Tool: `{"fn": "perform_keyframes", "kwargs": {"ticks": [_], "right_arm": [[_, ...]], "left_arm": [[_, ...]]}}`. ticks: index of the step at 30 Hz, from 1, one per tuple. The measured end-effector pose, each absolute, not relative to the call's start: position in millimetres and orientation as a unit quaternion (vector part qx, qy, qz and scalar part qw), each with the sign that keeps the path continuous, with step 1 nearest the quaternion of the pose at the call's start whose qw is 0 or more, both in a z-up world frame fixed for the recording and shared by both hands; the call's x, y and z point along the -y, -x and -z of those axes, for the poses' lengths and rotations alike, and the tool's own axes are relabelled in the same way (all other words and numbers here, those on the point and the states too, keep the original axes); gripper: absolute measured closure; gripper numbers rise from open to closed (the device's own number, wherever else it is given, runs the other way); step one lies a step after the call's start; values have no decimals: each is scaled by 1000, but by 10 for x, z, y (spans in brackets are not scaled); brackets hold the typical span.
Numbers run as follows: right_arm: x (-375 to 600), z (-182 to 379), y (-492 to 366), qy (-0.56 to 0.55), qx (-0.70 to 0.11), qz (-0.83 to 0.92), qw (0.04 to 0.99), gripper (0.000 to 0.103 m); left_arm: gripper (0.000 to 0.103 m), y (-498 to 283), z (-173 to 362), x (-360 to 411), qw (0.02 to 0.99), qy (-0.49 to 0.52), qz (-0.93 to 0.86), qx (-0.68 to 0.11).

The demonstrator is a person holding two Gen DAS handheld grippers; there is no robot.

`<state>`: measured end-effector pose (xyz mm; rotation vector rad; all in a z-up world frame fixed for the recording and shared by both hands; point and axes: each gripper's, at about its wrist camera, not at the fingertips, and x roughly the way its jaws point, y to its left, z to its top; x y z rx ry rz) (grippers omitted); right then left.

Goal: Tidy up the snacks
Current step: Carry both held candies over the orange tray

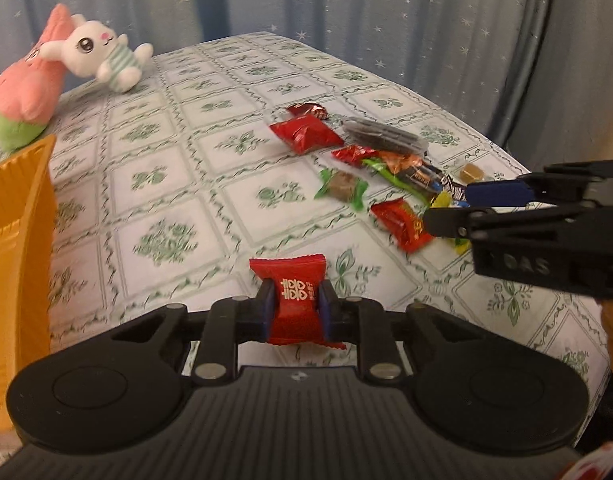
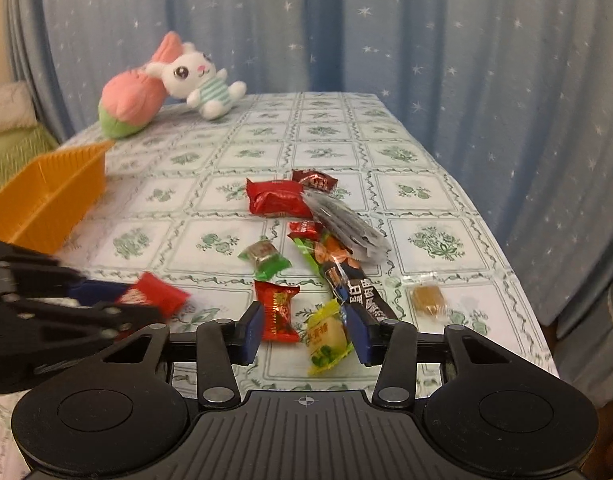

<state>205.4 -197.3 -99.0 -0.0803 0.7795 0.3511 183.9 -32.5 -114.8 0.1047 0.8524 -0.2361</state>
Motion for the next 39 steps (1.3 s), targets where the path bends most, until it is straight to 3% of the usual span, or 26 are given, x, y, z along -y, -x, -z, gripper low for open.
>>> {"fn": "perform_keyframes", "kwargs": {"ticks": [9,19,23,39], "right_arm": [[1907,1151,-2049,60,-411,-166,895,76],[1943,1078,-1917,37,-406,-153,900,77],[1967,1060,-1873,24,-408,-141,902,77],[1873,850,-1497,-6,-413,-155,898,77]], "left_arm": [[78,-1761,1171,327,907,-49,109,-403],[76,-1784,1211,366,911,-70,96,-395],[80,-1733,1230,376,907,-77,96,-402],[81,-1186,938,189,913,-27,78,-400]]}}
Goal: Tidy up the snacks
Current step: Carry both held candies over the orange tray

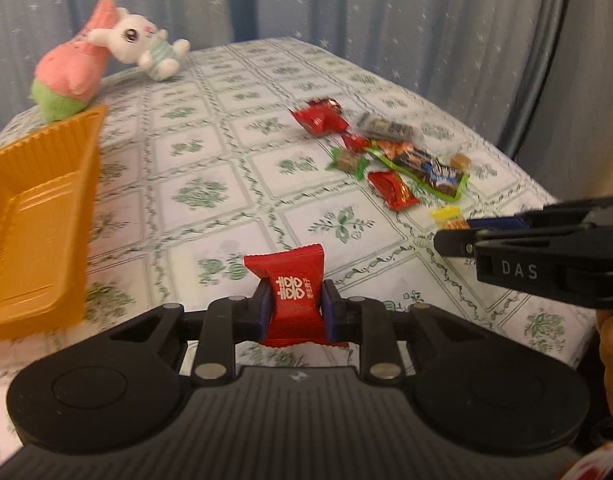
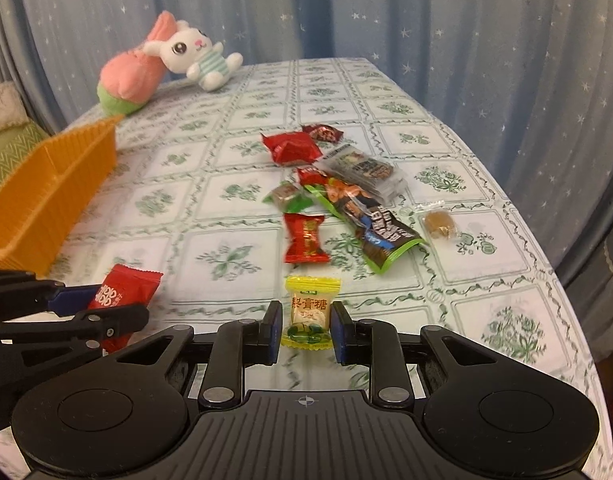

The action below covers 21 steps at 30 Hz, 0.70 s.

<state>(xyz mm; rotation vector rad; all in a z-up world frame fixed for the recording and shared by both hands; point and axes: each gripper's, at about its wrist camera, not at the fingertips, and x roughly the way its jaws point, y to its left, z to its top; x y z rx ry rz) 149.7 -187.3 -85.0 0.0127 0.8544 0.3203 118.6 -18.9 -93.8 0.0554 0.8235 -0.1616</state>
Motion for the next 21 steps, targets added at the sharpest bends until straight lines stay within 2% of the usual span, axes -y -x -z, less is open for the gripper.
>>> {"fn": "perform_keyframes", "kwargs": {"ticks": [14,21], "right_arm": [[968,54,-1284,-7,-352,-253,901,77],[328,-70,-1377,4,-341,-301,891,77]], "left_arm": [[81,-797,222,-684,938,16,-11,-347],[81,-833,51,-1266,940,18,-50,-338]]}}
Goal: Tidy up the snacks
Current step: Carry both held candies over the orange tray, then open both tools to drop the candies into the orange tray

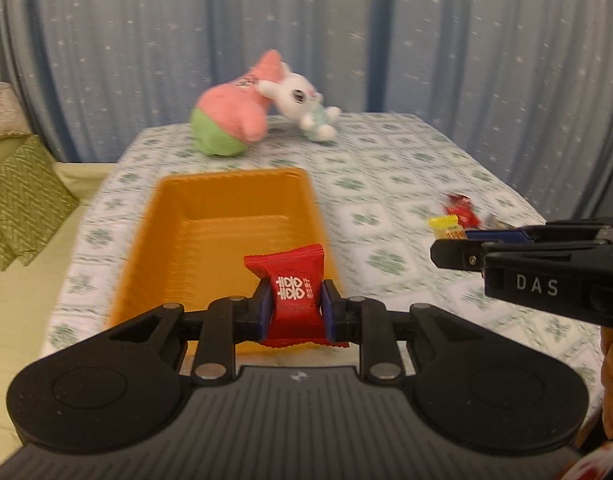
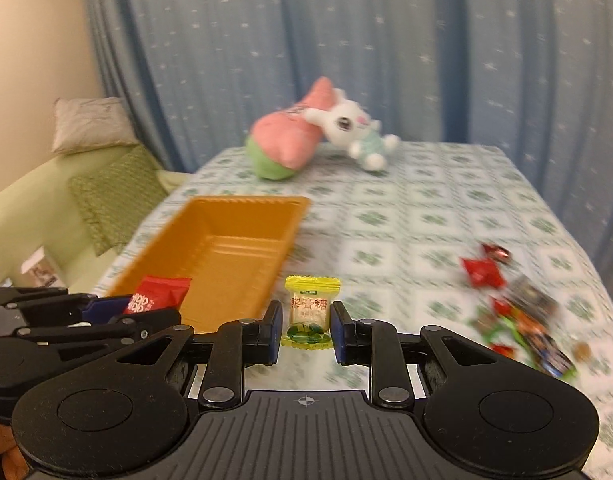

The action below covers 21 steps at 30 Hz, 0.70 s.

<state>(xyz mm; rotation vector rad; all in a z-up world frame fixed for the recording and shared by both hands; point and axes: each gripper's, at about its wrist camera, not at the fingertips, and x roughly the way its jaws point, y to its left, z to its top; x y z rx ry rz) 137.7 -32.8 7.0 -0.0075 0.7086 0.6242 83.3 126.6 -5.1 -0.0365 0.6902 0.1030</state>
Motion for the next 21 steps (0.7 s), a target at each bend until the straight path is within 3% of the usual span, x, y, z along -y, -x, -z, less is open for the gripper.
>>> {"fn": "perform_keyframes", "kwargs": {"ticks": [21], "right_arm": [[-495,257,-1855,-3,-387,-325,863,77]], "left_arm": [[81,-1193,267,-2085,929,47,-66,-360]]}}
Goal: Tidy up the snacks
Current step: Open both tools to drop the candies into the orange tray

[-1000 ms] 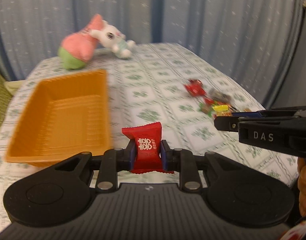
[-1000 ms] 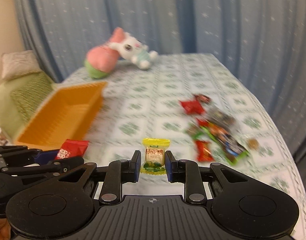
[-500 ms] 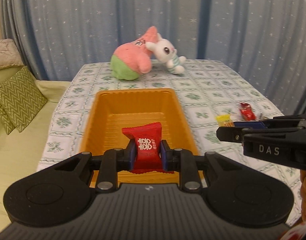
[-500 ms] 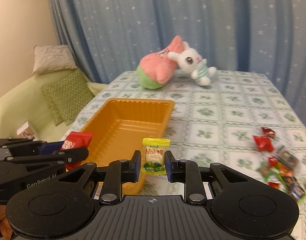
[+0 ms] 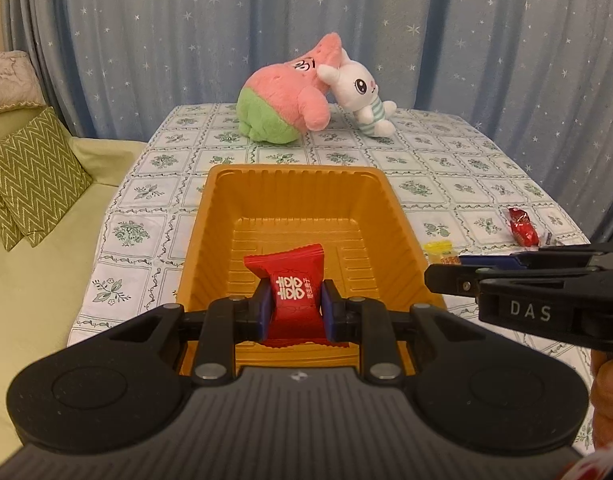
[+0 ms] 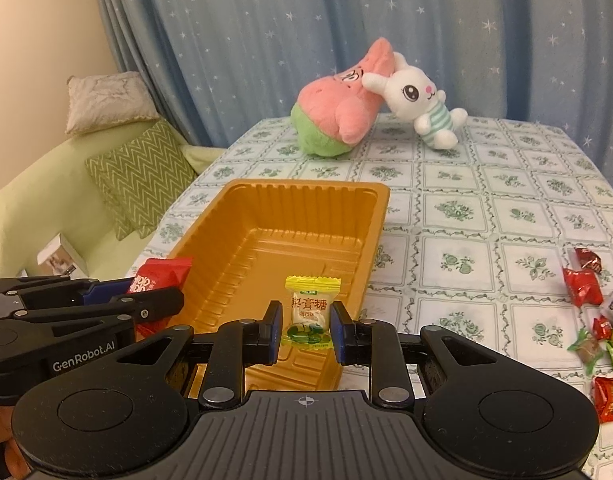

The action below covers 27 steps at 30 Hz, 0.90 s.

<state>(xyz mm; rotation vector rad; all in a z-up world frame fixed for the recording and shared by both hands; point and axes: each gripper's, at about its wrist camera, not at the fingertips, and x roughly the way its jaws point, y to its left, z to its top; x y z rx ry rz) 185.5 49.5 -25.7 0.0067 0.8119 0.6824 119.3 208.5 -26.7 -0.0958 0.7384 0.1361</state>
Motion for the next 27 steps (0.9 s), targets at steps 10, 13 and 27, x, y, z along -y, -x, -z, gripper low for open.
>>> {"fn": "perform_keyframes", "kwargs": {"ticks": [10,13,27], "right_arm": [[-457,356,-1949,-20,-403,-318,858,77],[-476,359,-1946,-23,-405,-322,856,77],[-541,267,-1924,-54,-399,-341,849,37]], "left_arm": [[71,-1237,355,-2215,927,58,-85,-361],[71,-1172,316,-2259,926,60,-95,-360],[58,-887,120,-2370,925,85,-120,-351]]}}
